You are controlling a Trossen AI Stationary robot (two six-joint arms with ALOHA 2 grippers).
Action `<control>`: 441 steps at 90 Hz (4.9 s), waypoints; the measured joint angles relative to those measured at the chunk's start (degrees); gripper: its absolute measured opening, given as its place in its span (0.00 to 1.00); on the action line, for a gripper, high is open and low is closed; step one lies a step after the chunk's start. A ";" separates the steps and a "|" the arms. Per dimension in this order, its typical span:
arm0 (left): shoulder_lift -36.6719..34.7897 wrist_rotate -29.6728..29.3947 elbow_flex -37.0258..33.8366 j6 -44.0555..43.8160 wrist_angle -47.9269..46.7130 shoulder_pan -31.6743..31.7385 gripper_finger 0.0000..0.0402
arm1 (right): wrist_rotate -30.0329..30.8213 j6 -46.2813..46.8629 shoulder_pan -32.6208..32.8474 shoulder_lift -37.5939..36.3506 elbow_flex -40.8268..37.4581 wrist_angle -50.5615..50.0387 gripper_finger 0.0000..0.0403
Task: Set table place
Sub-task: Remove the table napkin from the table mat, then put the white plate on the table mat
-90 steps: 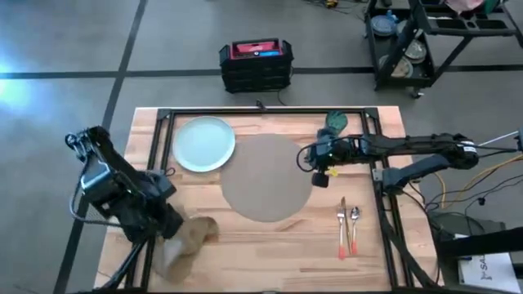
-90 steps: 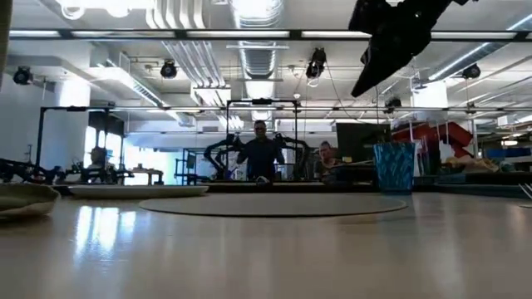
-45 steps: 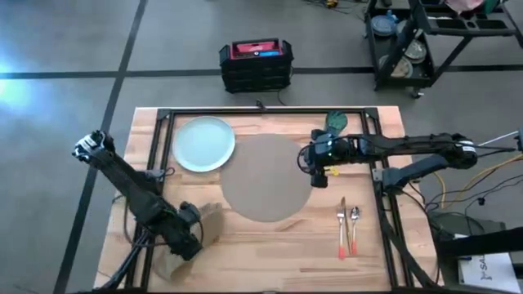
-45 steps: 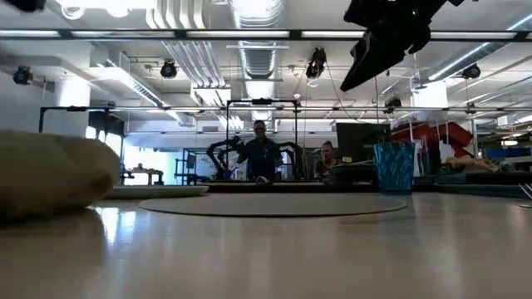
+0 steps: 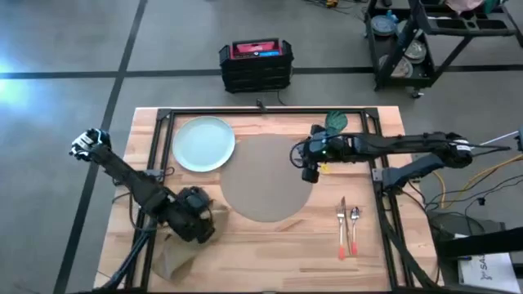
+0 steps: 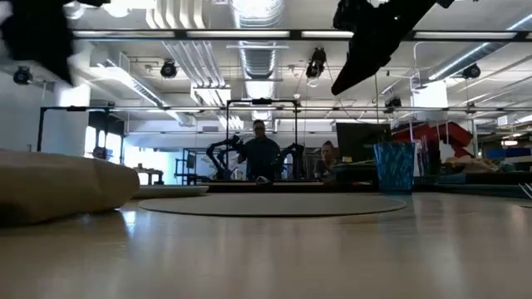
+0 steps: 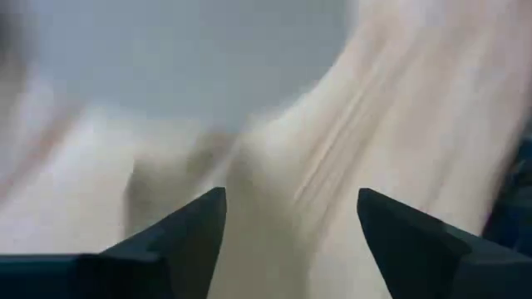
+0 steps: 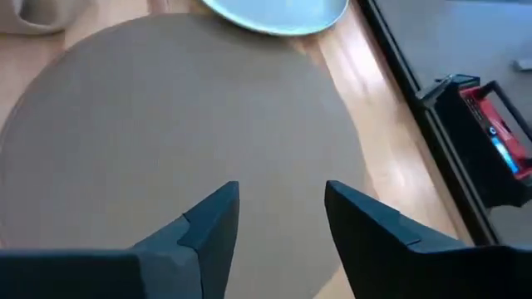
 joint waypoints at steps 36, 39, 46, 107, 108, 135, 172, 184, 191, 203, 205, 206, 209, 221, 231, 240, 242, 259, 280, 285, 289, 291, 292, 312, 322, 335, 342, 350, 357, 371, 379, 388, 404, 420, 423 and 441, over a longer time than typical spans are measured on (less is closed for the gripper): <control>10.32 9.95 -9.41 3.19 11.28 11.37 0.49 | 0.08 2.98 0.01 6.95 0.00 -3.77 0.15; 10.48 11.26 -10.08 2.20 11.59 11.35 0.48 | 0.08 2.96 0.04 6.98 0.00 -4.20 0.13; 9.92 16.54 -12.19 -1.78 11.09 11.33 0.46 | 0.09 2.91 0.01 6.88 0.00 -4.26 0.07; -0.18 5.30 6.16 -21.97 -29.65 -1.15 0.23 | -3.00 -3.51 -0.07 13.43 0.95 13.17 0.11; -0.14 3.80 6.37 -20.69 -29.84 -0.96 0.23 | -3.09 -3.30 -0.07 13.89 1.23 12.89 0.12; 3.90 -1.32 -0.53 -3.77 -32.39 15.39 0.45 | -3.72 -3.26 1.17 14.75 3.59 3.73 0.36; 5.76 5.08 -11.55 17.25 -1.41 38.73 0.56 | -2.87 -3.54 -0.53 4.66 1.91 -0.39 0.51; 7.13 5.53 -12.14 23.09 0.02 42.60 0.50 | -2.95 -3.46 -0.85 2.11 0.97 -0.66 0.51; 8.27 5.83 -12.23 25.87 0.42 43.91 0.48 | -2.92 -2.90 -1.03 1.64 0.82 -1.26 0.51; 11.75 8.06 -12.28 30.21 2.91 44.85 0.46 | -2.92 -2.59 -1.24 1.45 0.83 -1.24 0.51; 12.37 8.35 -12.25 30.67 3.17 44.86 0.46 | -2.92 -2.57 -1.25 1.45 0.83 -1.22 0.51; 12.77 8.54 -12.25 30.91 3.27 44.86 0.46 | -2.92 -2.54 -1.25 1.46 0.83 -1.24 0.51; 14.08 9.04 -12.04 31.47 3.31 44.86 0.46 | -2.94 -2.25 -1.25 1.55 0.83 -1.33 0.51; 18.34 8.82 -10.78 32.74 3.97 44.88 0.47 | -2.94 -1.90 -1.25 1.65 0.83 -1.32 0.50; 21.42 6.04 -9.58 34.01 3.88 44.92 0.45 | -2.98 -1.48 -1.25 1.65 0.83 -1.70 0.49; 22.31 5.23 -8.29 35.80 3.73 44.97 0.34 | -3.00 -1.48 -1.25 1.63 0.83 -2.33 0.46; 22.37 5.00 -7.97 36.33 3.61 44.97 0.31 | -3.00 -1.50 -1.23 1.61 0.83 -2.40 0.46; 21.71 4.08 -5.55 38.43 3.03 45.01 0.04 | -3.05 -1.42 -1.24 1.56 0.83 -3.40 0.38; 21.35 4.19 1.16 41.64 0.35 42.08 0.01 | -3.04 -1.16 -1.24 1.54 0.83 -4.28 0.28; 21.28 4.78 3.34 43.45 0.68 40.38 0.01 | -3.02 -1.12 -1.25 1.54 0.83 -4.36 0.26; 21.28 4.82 5.13 44.64 0.77 38.79 0.00 | -3.02 -1.03 -1.24 1.54 0.83 -4.37 0.24; 21.28 4.87 6.01 45.14 0.81 38.01 0.00 | -3.02 -0.86 -1.23 1.54 0.83 -4.37 0.23; 21.28 4.93 6.47 45.42 0.83 37.60 0.00 | -3.02 -0.67 -1.25 1.53 0.83 -4.37 0.23; 22.05 5.88 14.37 49.09 1.38 28.79 0.00 | 0.00 3.02 -1.25 1.43 0.83 -5.18 0.13; 22.19 5.59 15.78 50.13 2.75 25.12 0.00 | 3.31 3.01 -1.25 1.43 0.83 -6.16 0.08; 22.24 4.81 15.69 52.42 4.57 22.53 0.00 | 4.63 3.17 -1.25 1.43 0.83 -5.98 0.03; 22.24 4.80 14.73 52.77 6.77 21.98 0.00 | 4.65 3.65 -1.25 1.43 0.83 -5.71 0.02; 22.24 5.35 12.79 53.14 10.38 21.95 0.00 | 4.65 4.16 -1.25 1.43 0.83 -5.55 0.02; 22.24 6.06 11.02 53.25 13.68 22.07 0.00 | 4.65 4.18 -1.25 1.43 0.83 -5.55 0.02; 22.25 6.39 7.54 53.39 19.32 22.15 0.00 | 4.65 4.47 -1.25 1.43 0.83 -5.57 0.02; 22.26 6.73 6.30 52.70 21.14 22.15 0.00 | 4.63 4.47 -1.25 1.43 0.83 -5.57 0.02; 22.24 7.29 4.99 52.04 23.56 22.15 0.02 | 4.60 4.47 -1.25 1.43 0.83 -5.57 0.02; 22.26 9.64 4.82 52.62 25.56 22.15 0.14 | 4.49 5.12 -1.25 1.43 0.85 -5.60 0.02; 22.24 9.64 4.84 53.12 27.51 22.15 0.31 | 4.47 5.56 -1.25 1.43 0.85 -5.64 0.02; 22.24 9.64 4.84 53.12 27.40 22.15 0.34 | 4.47 5.56 -1.25 1.43 0.85 -5.71 0.02; 22.08 9.26 4.84 51.27 26.33 22.15 0.48 | 4.43 6.82 -1.24 1.43 0.78 -6.32 0.02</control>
